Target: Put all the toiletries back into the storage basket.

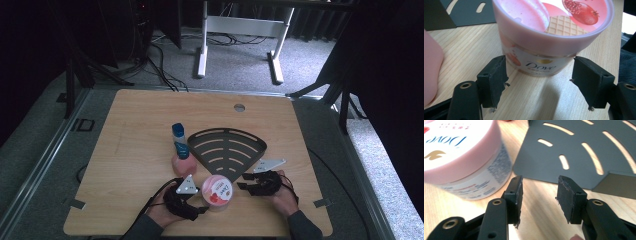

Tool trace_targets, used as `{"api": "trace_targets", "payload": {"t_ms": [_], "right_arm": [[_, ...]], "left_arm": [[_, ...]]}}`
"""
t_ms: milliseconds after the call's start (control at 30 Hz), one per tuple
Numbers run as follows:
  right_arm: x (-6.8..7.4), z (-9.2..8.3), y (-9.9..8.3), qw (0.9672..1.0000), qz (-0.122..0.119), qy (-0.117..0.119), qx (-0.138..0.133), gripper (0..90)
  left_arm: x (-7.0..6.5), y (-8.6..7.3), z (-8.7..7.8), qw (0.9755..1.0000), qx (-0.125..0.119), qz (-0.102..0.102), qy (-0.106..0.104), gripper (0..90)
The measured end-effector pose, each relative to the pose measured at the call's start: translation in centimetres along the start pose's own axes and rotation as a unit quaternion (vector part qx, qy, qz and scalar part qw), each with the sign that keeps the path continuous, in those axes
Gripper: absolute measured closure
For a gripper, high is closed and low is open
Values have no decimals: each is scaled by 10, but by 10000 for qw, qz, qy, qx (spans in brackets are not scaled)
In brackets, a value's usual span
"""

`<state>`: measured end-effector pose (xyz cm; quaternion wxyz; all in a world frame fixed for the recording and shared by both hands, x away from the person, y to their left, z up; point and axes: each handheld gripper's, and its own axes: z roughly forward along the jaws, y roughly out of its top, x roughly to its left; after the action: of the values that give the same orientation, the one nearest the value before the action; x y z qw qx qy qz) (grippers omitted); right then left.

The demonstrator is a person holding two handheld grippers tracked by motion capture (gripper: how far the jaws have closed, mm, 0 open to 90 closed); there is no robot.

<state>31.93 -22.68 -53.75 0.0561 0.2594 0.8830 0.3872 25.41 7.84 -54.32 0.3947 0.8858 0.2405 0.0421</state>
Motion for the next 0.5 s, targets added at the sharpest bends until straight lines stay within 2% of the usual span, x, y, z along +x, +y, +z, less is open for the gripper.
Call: {"api": "trace_targets", "payload": {"t_ms": [267, 500], "right_arm": [[12, 1, 0, 9993, -261, 243, 128, 516], [20, 2, 2, 9973, -493, 507, 179, 473]], "left_arm": [[-1, 2, 2, 10000, -33, 29, -56, 267], [-1, 3, 4, 10000, -15, 36, -53, 247]]}}
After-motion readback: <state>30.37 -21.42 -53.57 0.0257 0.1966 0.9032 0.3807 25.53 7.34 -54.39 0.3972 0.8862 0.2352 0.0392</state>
